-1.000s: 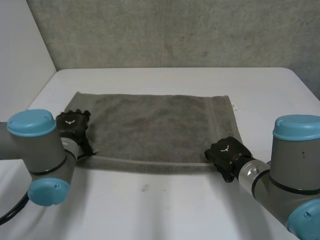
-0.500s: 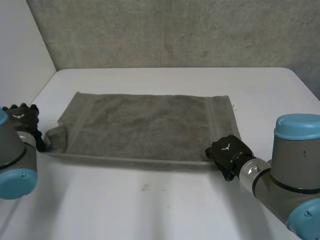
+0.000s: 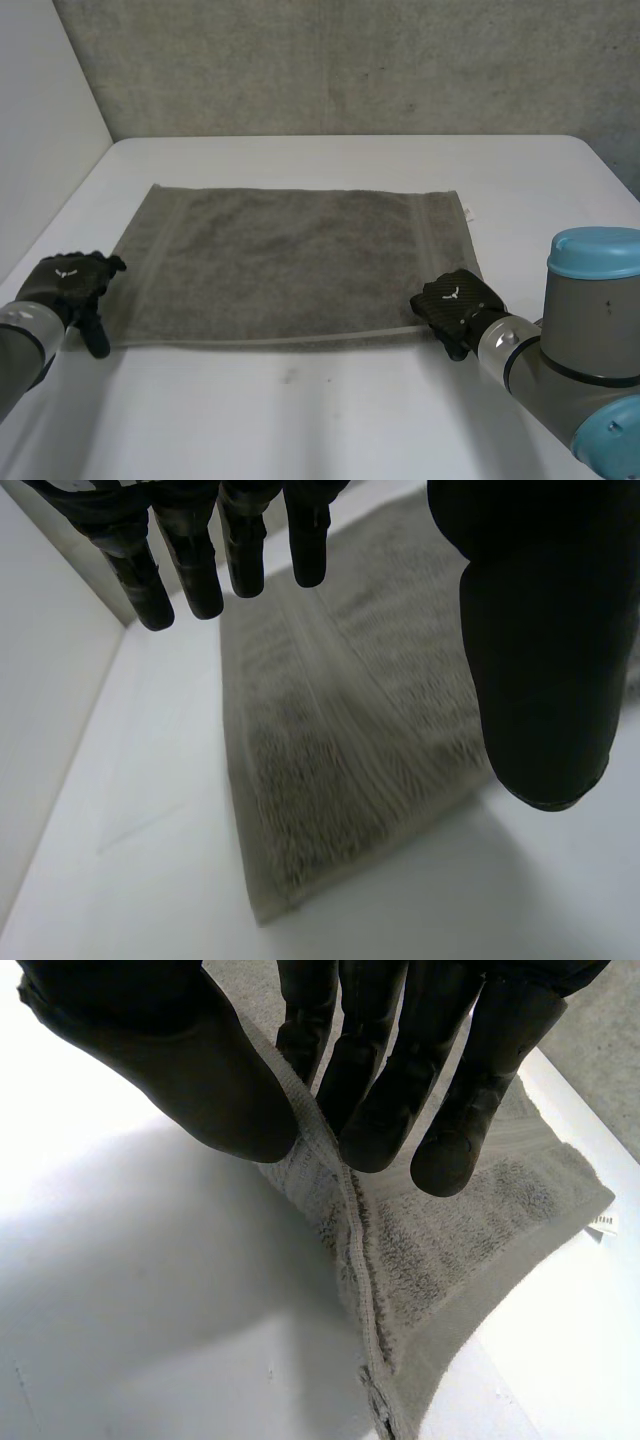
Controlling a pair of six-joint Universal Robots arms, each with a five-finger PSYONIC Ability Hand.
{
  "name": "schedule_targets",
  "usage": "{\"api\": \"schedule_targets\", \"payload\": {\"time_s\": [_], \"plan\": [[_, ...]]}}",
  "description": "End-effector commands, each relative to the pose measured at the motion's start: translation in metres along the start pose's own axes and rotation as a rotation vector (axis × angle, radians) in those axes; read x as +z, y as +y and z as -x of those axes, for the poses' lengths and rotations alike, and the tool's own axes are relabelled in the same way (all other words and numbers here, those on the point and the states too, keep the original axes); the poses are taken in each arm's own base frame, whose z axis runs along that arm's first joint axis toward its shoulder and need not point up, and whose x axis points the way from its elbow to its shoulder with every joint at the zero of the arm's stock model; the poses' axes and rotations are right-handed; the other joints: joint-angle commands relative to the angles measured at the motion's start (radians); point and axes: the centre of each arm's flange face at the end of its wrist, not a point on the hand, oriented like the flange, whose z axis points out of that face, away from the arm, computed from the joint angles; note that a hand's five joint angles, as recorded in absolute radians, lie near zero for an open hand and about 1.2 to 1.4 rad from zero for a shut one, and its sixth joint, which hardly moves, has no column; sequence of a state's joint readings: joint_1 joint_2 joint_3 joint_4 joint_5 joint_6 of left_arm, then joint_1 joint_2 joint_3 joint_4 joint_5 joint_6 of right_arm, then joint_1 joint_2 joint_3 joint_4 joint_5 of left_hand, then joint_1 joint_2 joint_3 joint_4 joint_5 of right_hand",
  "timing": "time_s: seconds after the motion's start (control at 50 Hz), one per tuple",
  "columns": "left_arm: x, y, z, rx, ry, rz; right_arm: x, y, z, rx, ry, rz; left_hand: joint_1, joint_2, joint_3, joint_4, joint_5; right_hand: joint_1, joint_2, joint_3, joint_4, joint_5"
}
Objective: Fold the towel.
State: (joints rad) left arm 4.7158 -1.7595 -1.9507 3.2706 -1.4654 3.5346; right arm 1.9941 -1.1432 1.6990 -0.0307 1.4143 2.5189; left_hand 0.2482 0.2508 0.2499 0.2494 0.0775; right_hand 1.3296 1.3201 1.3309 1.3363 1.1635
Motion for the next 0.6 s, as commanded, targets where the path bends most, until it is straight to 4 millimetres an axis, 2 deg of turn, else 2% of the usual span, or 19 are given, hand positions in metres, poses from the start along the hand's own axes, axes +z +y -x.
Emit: {"api": "schedule_targets", "payload": {"time_s": [0.02,0.16,0.38,0.6], "plan": [[0.001,0.013,0.0,0.109,0.053,0.026,0.0,0.0,-0.001,0.001,0.001,0.0,0.05,0.048,0.049,0.049,0.047,0.067,0.076,0.065,0.06,0.058],[0.01,0.026,-0.006,0.151,0.094,0.043,0.001,0.0,-0.001,0.0,0.001,-0.002,0.141,0.139,0.14,0.14,0.138,0.067,0.076,0.065,0.06,0.058],[0.012,0.028,-0.008,0.15,0.102,0.044,0.002,0.0,-0.001,-0.001,0.004,-0.004,0.165,0.162,0.163,0.164,0.161,0.067,0.076,0.065,0.06,0.058],[0.028,0.028,-0.008,0.157,0.103,-0.01,0.003,0.001,-0.001,0.0,0.002,-0.001,0.485,0.482,0.483,0.484,0.481,0.067,0.076,0.065,0.06,0.058]]}}
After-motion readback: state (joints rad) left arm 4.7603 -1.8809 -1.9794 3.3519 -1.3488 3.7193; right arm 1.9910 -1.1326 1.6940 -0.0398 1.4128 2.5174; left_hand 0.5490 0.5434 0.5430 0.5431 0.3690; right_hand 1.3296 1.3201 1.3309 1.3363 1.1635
